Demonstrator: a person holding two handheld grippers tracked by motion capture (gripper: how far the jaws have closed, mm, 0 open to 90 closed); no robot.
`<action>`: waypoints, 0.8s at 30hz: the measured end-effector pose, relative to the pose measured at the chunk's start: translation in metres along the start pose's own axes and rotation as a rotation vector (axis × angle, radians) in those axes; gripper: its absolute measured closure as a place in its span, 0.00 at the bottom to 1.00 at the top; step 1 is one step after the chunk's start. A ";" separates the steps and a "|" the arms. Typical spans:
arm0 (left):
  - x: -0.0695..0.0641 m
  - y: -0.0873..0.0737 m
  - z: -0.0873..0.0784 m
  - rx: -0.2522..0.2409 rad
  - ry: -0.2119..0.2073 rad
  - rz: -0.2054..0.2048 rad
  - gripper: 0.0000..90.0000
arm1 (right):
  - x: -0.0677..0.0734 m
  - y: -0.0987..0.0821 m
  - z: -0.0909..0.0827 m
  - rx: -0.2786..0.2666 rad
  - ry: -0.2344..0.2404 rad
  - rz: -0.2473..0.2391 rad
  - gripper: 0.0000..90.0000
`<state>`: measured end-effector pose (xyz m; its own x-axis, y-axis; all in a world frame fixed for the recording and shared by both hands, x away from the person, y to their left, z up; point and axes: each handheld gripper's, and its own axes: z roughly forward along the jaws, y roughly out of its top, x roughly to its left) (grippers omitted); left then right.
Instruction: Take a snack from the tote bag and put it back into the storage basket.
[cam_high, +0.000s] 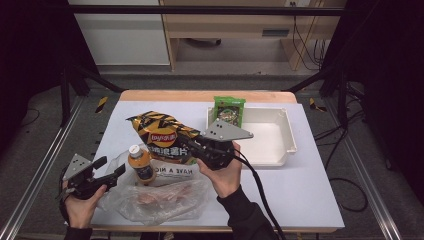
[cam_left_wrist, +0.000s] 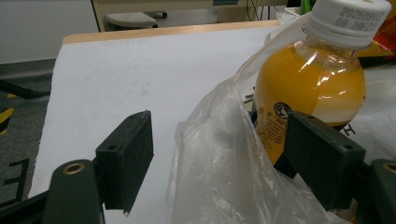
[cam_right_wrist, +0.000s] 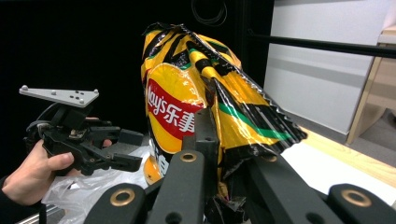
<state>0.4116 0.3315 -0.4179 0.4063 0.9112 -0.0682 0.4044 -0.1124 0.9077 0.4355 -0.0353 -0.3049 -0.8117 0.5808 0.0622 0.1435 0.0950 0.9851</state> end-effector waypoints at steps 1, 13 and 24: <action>0.000 0.000 0.000 0.001 0.001 0.000 0.27 | 0.000 0.002 -0.003 -0.004 -0.003 -0.003 0.97; -0.001 0.000 0.001 0.006 -0.001 0.004 0.27 | 0.002 0.011 -0.006 -0.032 0.022 0.005 0.97; -0.001 0.000 0.002 0.009 0.000 0.006 0.27 | 0.017 0.034 -0.001 -0.062 0.065 -0.017 0.97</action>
<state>0.4124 0.3296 -0.4186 0.4089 0.9104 -0.0631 0.4092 -0.1211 0.9044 0.4258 -0.0232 -0.2703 -0.8488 0.5260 0.0535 0.0957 0.0534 0.9940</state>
